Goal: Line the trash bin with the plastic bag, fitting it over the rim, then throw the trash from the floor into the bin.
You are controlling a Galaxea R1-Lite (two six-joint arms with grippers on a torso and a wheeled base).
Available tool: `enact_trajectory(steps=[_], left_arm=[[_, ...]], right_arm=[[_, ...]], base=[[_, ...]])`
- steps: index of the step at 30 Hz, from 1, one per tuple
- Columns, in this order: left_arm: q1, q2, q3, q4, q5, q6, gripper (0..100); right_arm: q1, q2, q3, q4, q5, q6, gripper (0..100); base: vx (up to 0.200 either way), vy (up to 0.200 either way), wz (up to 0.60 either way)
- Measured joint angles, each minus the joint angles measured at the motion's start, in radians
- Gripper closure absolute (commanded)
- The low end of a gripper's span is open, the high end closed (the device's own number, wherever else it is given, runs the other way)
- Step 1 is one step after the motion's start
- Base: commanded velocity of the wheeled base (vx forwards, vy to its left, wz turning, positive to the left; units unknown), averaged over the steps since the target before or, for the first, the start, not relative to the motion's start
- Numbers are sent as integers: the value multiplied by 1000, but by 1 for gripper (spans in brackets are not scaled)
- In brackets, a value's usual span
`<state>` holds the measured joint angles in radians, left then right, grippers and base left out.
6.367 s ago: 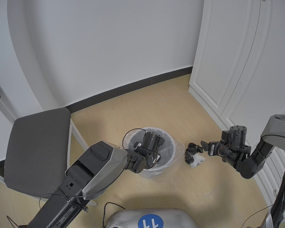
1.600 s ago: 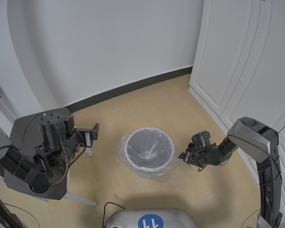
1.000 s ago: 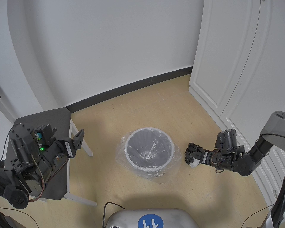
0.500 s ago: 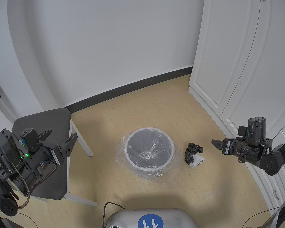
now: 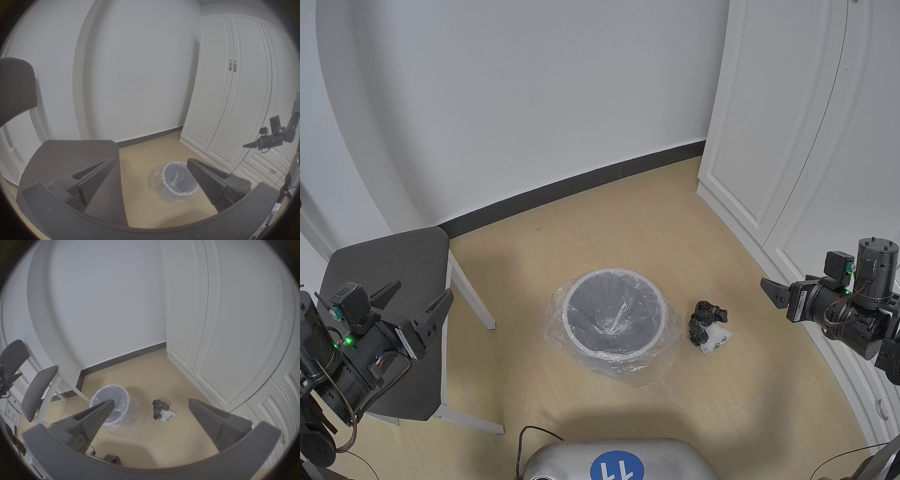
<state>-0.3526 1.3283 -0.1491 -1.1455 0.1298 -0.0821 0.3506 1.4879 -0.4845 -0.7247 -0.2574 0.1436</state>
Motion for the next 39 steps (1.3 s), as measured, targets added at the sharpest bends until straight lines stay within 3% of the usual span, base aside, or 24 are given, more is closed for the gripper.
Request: enact_trajectory(steps=[11, 26, 39], left_arm=[[-1, 0, 41, -6, -3, 0, 0], [-3, 21, 66, -105, -10, -23, 0], [-6, 63, 68, -153, -10, -35, 0]], right_arm=[[-6, 4, 2, -31, -2, 0, 0], [-34, 73, 8, -81, -5, -4, 0], [-143, 241, -20, -148, 8, 6, 0]], base=[[-164, 0, 0], [0, 0, 0], [0, 0, 0]])
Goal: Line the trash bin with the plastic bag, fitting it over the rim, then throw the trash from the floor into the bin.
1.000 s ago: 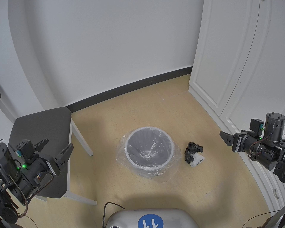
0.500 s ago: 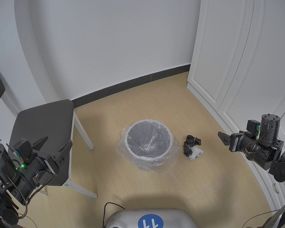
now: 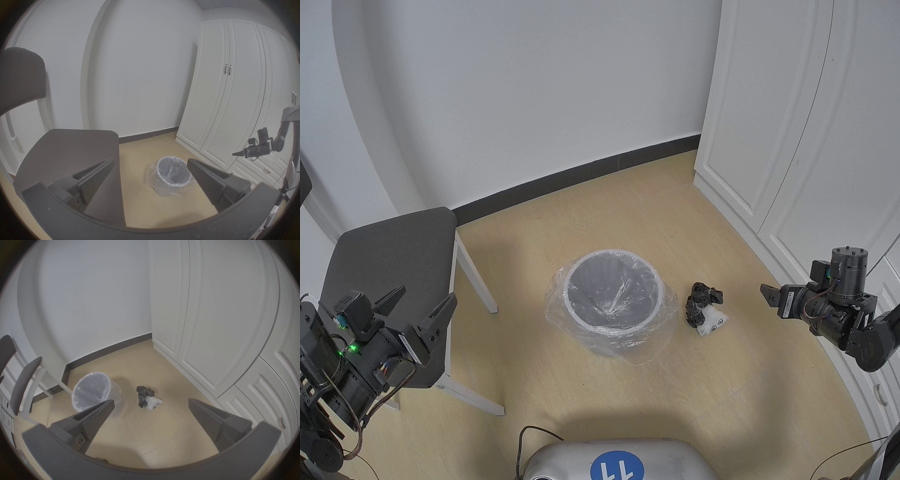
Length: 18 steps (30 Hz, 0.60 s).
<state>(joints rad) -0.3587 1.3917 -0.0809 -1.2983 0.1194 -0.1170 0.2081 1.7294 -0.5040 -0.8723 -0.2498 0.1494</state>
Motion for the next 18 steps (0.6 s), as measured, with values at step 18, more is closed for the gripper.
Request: enact_trajectory(steps=[18], left_arm=[[-2, 30, 0, -11, 0, -9, 0]], right_arm=[[-94, 454, -318, -84, 1, 233, 0]], base=[[0, 0, 0]])
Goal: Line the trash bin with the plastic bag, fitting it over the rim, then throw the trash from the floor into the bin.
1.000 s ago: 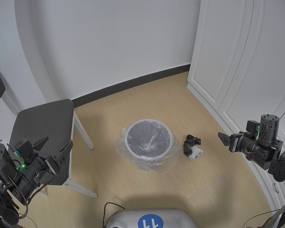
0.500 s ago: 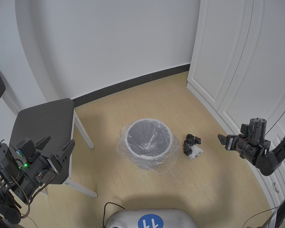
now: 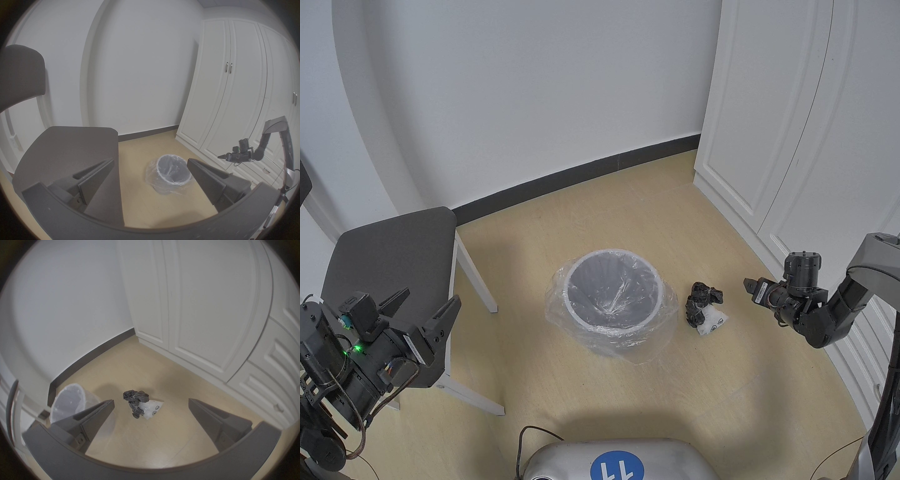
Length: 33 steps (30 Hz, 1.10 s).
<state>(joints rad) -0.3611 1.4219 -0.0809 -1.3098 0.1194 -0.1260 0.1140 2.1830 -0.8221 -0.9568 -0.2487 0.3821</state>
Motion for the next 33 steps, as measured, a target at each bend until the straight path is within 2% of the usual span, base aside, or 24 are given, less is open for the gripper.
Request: enact_trajectory(steps=[8, 13, 23, 33], left_arm=[[-3, 11, 16, -33, -1, 5, 0], [-7, 33, 31, -81, -1, 6, 0], [-9, 133, 62, -210, -1, 10, 0], [-9, 196, 63, -224, 0, 9, 0]], right_arm=[[-10, 142, -321, 256, 23, 245, 0], [-1, 223, -539, 381, 58, 328, 0], [31, 431, -893, 532, 83, 381, 0], [36, 521, -961, 561, 82, 386, 0]], base=[[0, 0, 0], [0, 0, 0], [0, 0, 0], [0, 0, 0]])
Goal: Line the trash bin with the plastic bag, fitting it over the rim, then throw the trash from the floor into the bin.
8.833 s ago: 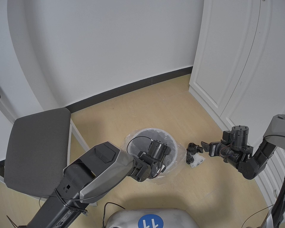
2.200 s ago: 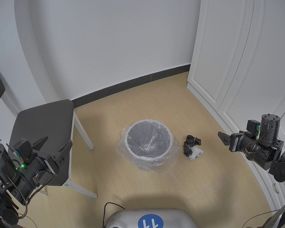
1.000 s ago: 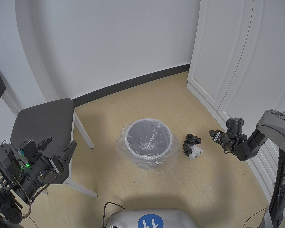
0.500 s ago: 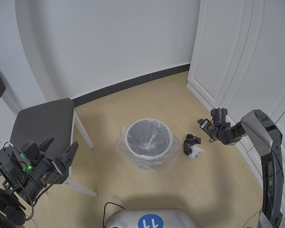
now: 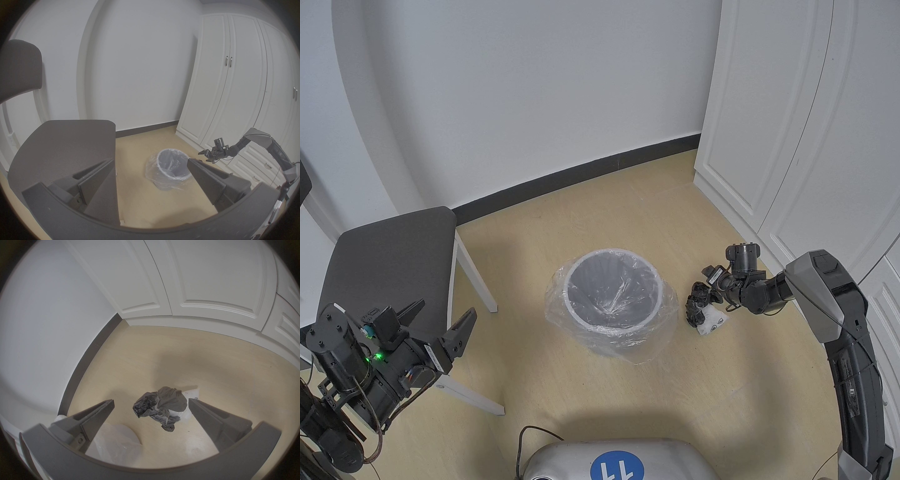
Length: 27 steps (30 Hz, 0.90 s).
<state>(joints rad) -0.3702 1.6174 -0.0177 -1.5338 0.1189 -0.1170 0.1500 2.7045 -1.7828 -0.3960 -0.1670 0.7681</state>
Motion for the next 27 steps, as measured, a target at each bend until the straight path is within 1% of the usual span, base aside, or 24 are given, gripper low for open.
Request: enact_trajectory(steps=[3, 10, 17, 23, 27], left_arm=[[3, 9, 0, 0, 0, 0, 0], [5, 24, 0, 1, 0, -2, 0], [7, 37, 0, 2, 0, -3, 0], [7, 44, 0, 2, 2, -4, 0], [7, 46, 0, 2, 2, -4, 0]], right_arm=[[3, 6, 4, 0, -2, -9, 0], [1, 34, -2, 0, -26, -61, 0], [-3, 62, -21, -1, -32, -67, 0], [-5, 101, -91, -3, -81, -67, 0], [-5, 126, -120, -10, -89, -66, 0]], base=[[0, 0, 0], [0, 0, 0], [0, 0, 0], [0, 0, 0], [0, 0, 0]])
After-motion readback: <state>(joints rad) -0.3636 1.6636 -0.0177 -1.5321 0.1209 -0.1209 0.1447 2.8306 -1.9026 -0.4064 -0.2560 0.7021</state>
